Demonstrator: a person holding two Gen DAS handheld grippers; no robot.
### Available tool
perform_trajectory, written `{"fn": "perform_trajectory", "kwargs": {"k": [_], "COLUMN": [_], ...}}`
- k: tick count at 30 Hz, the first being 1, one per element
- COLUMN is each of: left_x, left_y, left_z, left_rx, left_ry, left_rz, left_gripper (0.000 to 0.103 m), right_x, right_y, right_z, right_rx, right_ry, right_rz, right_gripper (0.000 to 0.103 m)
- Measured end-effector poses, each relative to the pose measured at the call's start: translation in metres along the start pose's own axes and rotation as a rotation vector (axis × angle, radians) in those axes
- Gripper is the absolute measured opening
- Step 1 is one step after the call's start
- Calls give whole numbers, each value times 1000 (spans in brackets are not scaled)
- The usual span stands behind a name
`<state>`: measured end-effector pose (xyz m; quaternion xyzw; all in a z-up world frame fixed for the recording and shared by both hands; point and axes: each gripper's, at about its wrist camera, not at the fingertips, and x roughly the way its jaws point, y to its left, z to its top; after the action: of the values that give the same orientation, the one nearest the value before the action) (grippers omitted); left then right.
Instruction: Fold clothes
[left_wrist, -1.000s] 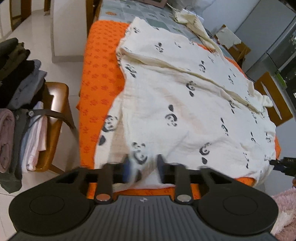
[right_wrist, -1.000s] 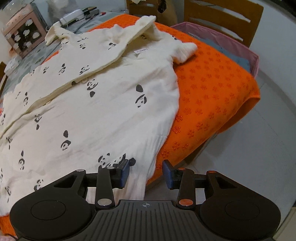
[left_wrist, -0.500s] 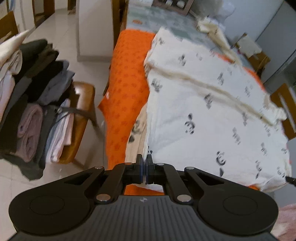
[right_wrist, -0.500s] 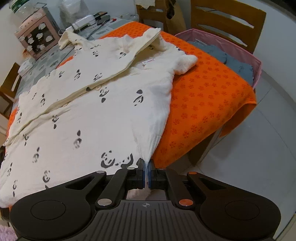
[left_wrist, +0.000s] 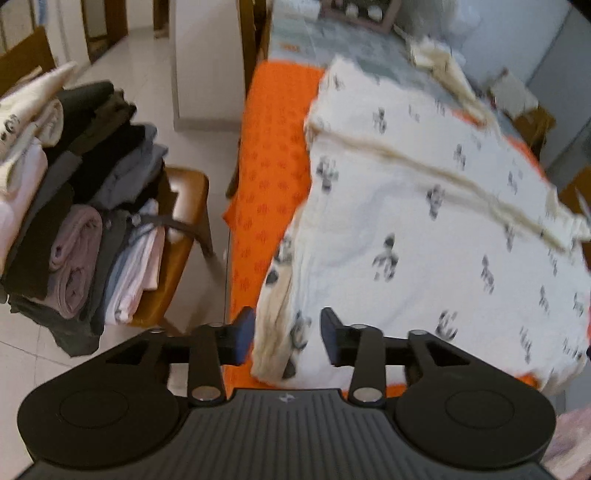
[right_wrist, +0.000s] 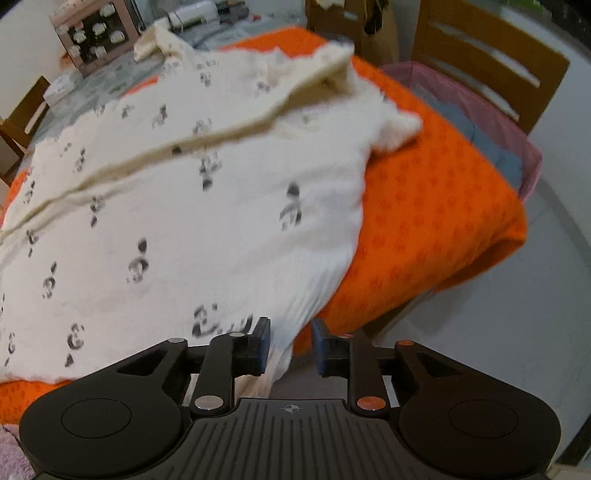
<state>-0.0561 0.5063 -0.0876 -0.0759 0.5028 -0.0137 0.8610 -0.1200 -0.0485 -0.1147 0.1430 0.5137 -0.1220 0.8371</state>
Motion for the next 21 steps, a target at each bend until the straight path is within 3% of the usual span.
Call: {"fn": "perform_trajectory", "kwargs": {"k": [4, 13, 21], "left_x": [-8, -3, -8], "left_y": [-18, -100, -193], "left_z": [12, 19, -13], "left_rx": [20, 107, -7], "left_ry": [-67, -152, -176], "left_rz": [-3, -15, 50], "left_gripper": [61, 69, 72], "right_x": [-13, -12, 15], "right_y": [-10, -59, -113], "right_z": [20, 77, 135], "right_rx": [-3, -13, -172], "right_ry": [-55, -137, -134], "right_rz": [-41, -51, 84], "right_gripper": [30, 33, 33]}}
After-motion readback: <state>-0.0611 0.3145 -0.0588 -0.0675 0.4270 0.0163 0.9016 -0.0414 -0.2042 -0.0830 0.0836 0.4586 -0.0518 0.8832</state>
